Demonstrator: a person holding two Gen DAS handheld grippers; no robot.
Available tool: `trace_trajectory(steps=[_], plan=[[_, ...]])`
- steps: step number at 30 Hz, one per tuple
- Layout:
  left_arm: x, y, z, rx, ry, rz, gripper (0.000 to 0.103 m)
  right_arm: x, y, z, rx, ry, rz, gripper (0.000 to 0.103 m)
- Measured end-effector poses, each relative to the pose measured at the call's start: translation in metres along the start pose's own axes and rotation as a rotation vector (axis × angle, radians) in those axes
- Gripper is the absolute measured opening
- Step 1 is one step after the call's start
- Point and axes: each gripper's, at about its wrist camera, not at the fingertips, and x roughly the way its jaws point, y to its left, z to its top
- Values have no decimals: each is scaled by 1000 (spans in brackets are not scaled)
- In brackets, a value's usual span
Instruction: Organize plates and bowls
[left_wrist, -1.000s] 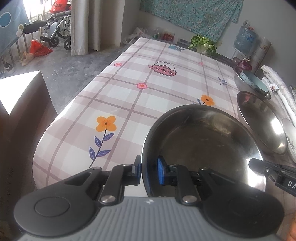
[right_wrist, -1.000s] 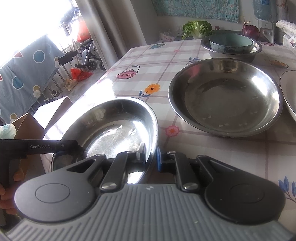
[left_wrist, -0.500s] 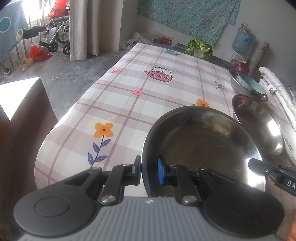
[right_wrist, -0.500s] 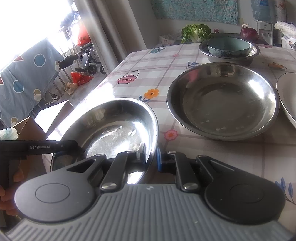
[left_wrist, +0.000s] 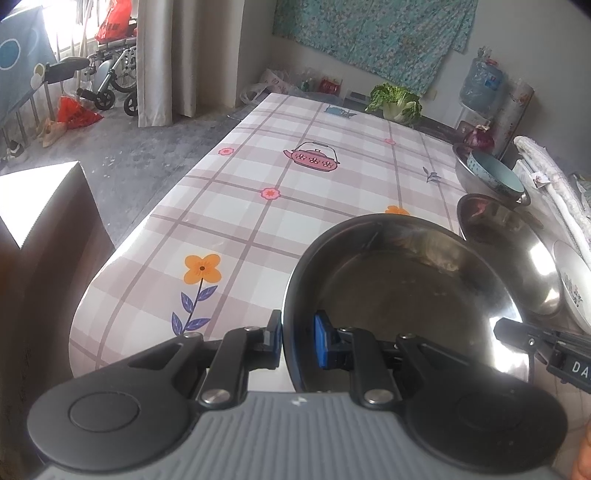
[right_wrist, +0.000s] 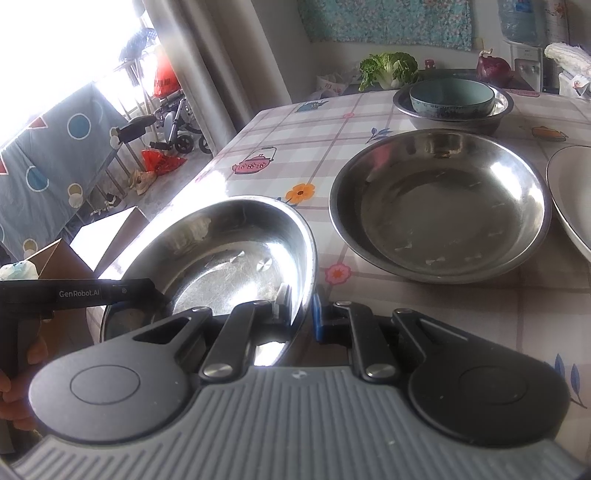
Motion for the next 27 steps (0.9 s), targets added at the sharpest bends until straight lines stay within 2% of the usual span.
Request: trace_trajectory(steps=[27], plan=[[-6, -12, 7, 25, -22, -8, 19, -14, -7, 3, 22, -23, 2, 12]])
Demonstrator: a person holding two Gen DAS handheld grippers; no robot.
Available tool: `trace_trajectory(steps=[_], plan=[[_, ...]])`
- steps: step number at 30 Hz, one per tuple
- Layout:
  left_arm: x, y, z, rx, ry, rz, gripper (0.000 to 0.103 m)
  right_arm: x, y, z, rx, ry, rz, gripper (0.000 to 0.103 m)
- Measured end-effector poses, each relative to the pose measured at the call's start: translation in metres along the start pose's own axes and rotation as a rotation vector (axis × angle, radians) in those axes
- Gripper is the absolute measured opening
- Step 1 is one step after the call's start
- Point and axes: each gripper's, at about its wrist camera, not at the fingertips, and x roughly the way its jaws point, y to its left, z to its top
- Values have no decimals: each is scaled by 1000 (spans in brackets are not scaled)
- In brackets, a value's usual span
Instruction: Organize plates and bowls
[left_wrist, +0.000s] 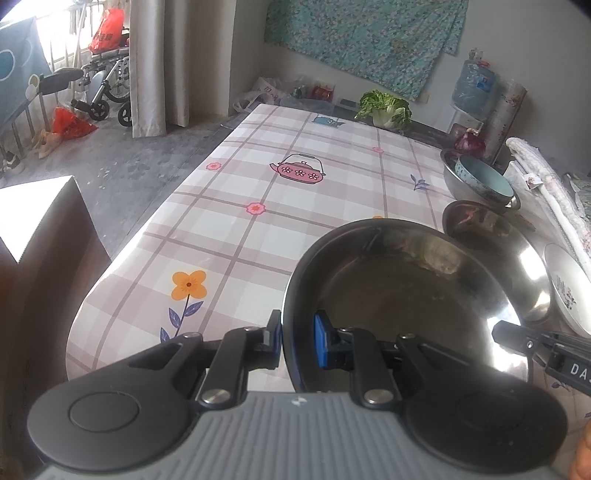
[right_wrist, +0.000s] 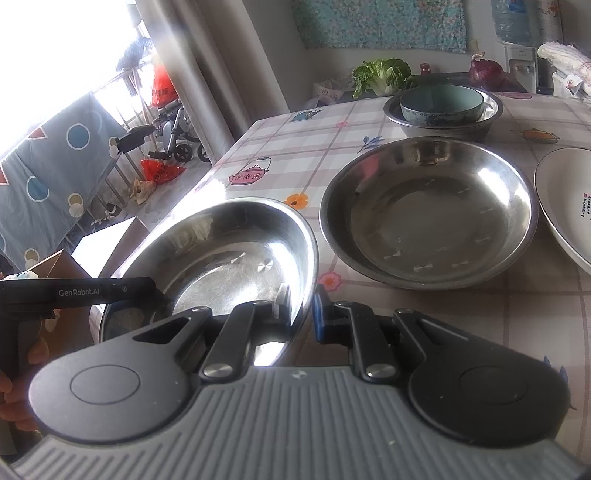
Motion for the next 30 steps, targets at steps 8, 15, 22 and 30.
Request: trace_trajectory(steps=[8, 15, 22, 30], plan=[[-1, -12, 6, 22, -12, -8, 19, -11, -4, -1, 17, -17, -6, 12], [-2, -24, 8, 44, -20, -18, 19, -21, -10, -1, 39, -37, -14, 13], [-4, -38, 12, 72, -24, -20, 19, -33, -19, -2, 62, -57, -19, 13], [-5, -58, 18, 102, -38, -29, 19, -46, -30, -1, 95, -81, -23, 13]])
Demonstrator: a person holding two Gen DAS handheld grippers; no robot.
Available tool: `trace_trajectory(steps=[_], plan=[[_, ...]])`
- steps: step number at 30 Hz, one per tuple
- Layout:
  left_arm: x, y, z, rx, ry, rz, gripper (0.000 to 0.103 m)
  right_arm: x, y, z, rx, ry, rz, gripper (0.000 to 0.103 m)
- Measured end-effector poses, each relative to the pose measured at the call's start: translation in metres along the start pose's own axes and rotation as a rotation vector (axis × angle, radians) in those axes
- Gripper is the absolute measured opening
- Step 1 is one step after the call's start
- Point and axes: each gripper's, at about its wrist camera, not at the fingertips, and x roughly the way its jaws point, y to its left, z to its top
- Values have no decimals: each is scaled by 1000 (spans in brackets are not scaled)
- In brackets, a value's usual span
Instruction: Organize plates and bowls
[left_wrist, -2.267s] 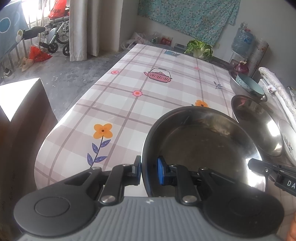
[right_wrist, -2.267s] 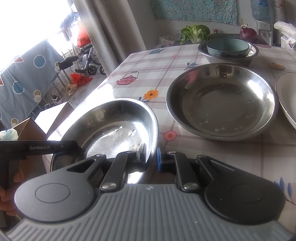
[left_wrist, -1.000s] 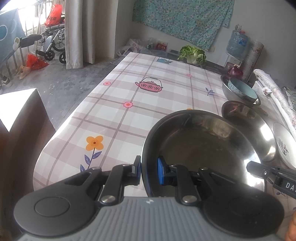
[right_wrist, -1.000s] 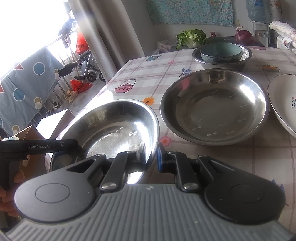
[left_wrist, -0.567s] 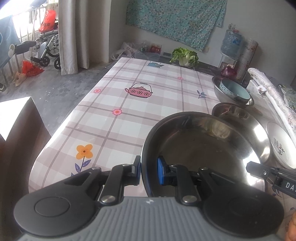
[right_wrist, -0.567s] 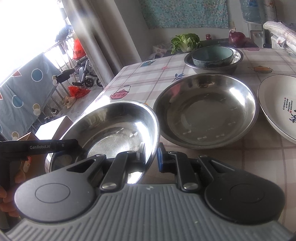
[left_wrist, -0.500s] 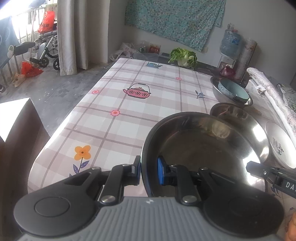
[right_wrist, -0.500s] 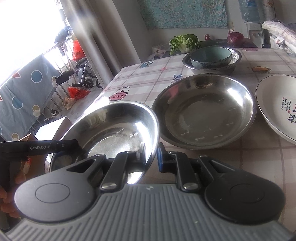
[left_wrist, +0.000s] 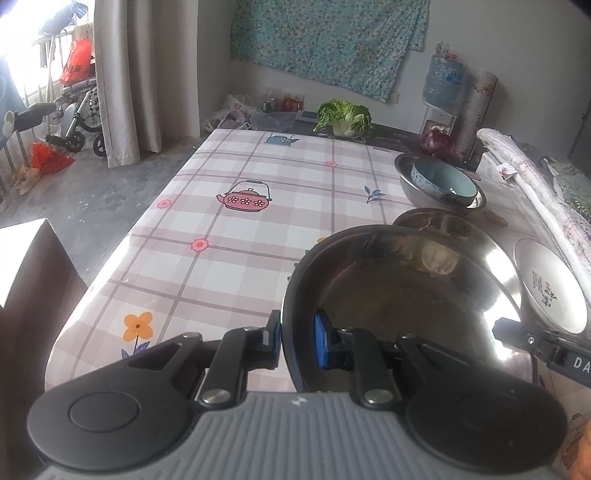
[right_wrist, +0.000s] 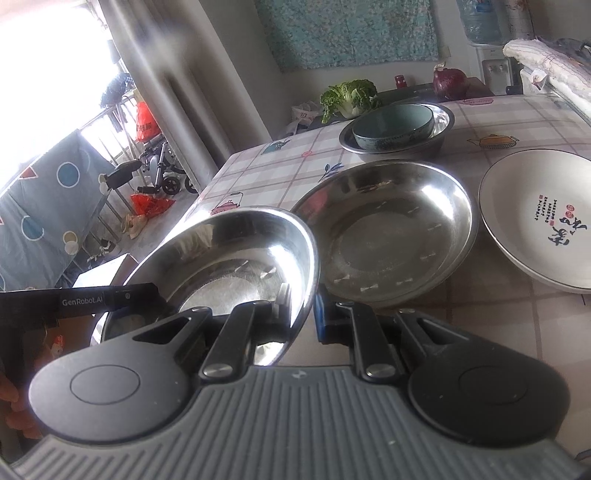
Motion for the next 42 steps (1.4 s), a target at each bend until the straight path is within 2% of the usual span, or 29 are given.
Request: trace_trajectory(steps=[12, 24, 32, 42], plan=[[10, -40, 20, 70, -23, -61, 19, -19, -29, 11, 51, -48, -50, 13], [40, -88, 42, 132, -3, -124, 19, -28, -72, 24, 113, -84, -123, 13], [67, -113, 54, 179, 34, -88, 21, -10, -99, 31, 144, -48, -164, 13], [93, -113, 56, 208, 98, -39, 23, 16, -99, 41, 112, -3, -189, 14]])
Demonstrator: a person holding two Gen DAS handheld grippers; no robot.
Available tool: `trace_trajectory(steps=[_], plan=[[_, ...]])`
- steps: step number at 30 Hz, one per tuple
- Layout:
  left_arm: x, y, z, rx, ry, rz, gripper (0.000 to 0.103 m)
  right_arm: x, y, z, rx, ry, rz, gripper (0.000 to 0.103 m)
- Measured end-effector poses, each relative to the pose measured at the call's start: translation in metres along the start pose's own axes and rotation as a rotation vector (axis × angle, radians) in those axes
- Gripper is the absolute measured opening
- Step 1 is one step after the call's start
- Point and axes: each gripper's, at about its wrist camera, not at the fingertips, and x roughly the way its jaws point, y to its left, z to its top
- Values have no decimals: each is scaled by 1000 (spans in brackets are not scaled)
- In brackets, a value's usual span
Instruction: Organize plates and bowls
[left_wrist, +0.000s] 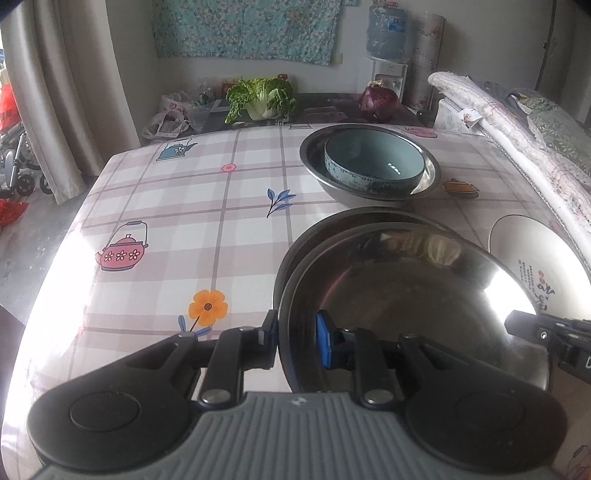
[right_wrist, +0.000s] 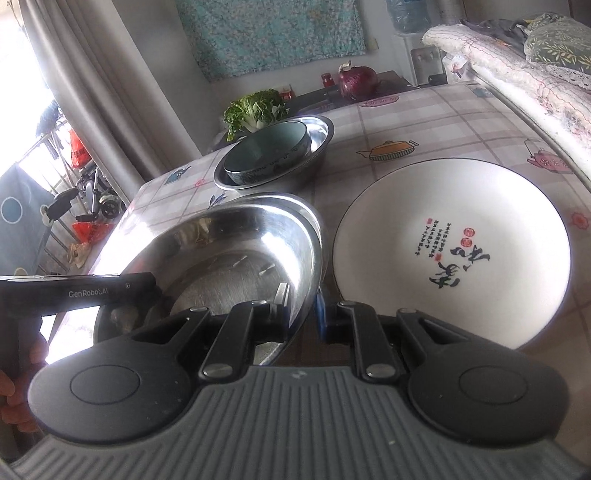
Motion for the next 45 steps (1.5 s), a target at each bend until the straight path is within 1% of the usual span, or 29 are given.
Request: trace_trajectory(steps=[2, 3, 8, 10, 11, 12, 14, 17, 24, 31, 35, 37, 39, 41, 44, 45], plan=[[1, 0, 0, 4, -1, 3, 23, 3, 3, 2, -14, 0, -4, 15], [1, 0, 0, 8, -6, 5, 23, 4, 5, 3, -21, -1, -7, 18], [-2, -2, 1, 22, -21, 22, 31, 10, 14, 8, -69, 0, -51, 24], [-3, -3, 0, 24, -27, 30, 33, 13, 16, 8, -75, 3, -60, 30], [-4, -2, 0, 23, -30, 32, 35, 13, 17, 8, -80, 1, -66, 36], [-5, -2, 0, 21, -32, 32, 37, 14, 17, 8, -87, -1, -77, 45], [-6, -1, 0, 15, -35, 35, 39, 14, 19, 8, -103, -8, -92, 50], [-10, -1, -1, 12, -39, 43, 42, 13, 19, 8, -102, -9, -92, 55], [-21, -5, -4, 15, -47, 60, 50, 2, 15, 8, -81, -31, -77, 60], [-39, -19, -7, 37, -72, 70, 54, -22, 4, 5, -65, -64, -76, 62], [-48, -34, -10, 61, -83, 59, 54, -38, -8, 1, -45, -81, -78, 62], [-53, -45, -13, 76, -89, 44, 54, -48, -19, -1, -10, -87, -59, 62], [-60, -55, -17, 84, -108, 3, 54, -59, -28, -3, 13, -97, -53, 62], [-67, -64, -23, 74, -135, -77, 54, -69, -39, -8, 24, -107, -72, 62], [-68, -78, -33, 31, -157, -218, 55, -86, -60, -16, 54, -118, -109, 62], [-67, -85, -37, 28, -161, -251, 55, -90, -68, -20, 69, -121, -121, 62]])
